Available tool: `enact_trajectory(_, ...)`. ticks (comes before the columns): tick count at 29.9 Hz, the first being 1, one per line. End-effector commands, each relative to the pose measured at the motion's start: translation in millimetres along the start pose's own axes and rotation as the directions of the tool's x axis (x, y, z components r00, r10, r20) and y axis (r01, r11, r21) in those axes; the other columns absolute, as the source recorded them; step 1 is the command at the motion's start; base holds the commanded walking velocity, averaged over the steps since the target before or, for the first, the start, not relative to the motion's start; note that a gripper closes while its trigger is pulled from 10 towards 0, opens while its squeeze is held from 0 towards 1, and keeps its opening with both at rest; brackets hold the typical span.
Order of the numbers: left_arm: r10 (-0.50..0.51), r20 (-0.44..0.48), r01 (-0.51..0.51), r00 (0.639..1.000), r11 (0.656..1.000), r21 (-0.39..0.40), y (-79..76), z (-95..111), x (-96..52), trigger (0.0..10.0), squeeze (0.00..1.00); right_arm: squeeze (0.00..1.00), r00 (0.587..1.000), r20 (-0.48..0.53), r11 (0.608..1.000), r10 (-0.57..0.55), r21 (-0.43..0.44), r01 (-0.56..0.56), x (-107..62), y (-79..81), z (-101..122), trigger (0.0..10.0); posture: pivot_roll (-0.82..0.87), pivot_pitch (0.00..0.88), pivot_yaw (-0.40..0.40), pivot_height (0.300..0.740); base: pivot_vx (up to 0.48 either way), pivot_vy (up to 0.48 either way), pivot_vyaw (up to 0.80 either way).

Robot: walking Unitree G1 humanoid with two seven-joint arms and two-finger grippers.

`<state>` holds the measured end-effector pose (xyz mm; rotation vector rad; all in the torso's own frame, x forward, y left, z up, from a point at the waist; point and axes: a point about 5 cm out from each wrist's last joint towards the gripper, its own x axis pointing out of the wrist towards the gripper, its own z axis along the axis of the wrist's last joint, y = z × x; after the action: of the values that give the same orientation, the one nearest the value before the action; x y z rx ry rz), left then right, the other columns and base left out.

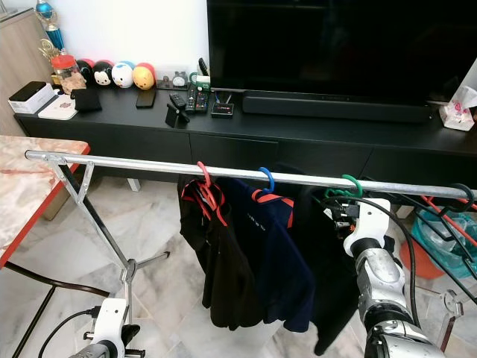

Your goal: Hang hanger

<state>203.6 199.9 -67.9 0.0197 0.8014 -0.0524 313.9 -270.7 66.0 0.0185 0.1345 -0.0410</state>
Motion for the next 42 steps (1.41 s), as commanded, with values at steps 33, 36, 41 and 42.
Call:
enact_trajectory(33, -0.003, -0.001, 0.003, 1.0, 1.0, -0.002, 3.0, -1.1, -1.0, 10.0, 0.0, 0.0, 0.983, -0.012, 0.981, 0.185, -0.058, -0.186, 4.1, -8.8, 19.1, 10.0, 0.07, 0.0, 0.002, 0.74, 0.0, 0.0, 0.0)
enact_trajectory(36, -0.001, -0.007, 0.001, 1.0, 1.0, -0.001, 5.1, -3.4, -2.1, 10.0, 0.0, 0.0, 0.985, -0.015, 0.983, 0.174, -0.057, -0.174, 4.0, -12.9, 21.1, 10.0, 0.07, 0.0, 0.003, 0.74, 0.0, 0.0, 0.0)
enact_trajectory(41, -0.004, -0.01, 0.004, 1.0, 1.0, 0.001, 3.0, -3.7, -1.7, 10.0, 0.0, 0.0, 0.979, -0.053, 0.979, 0.196, -0.049, -0.199, 1.6, -12.3, 14.4, 10.0, 0.07, 0.0, 0.003, 0.74, 0.0, 0.0, 0.0)
enact_trajectory(42, -0.004, -0.01, 0.004, 1.0, 1.0, 0.001, 2.7, -3.7, -1.6, 10.0, 0.0, 0.0, 0.978, -0.056, 0.978, 0.199, -0.048, -0.202, 1.4, -12.2, 13.8, 10.0, 0.07, 0.0, 0.003, 0.74, 0.0, 0.0, 0.0)
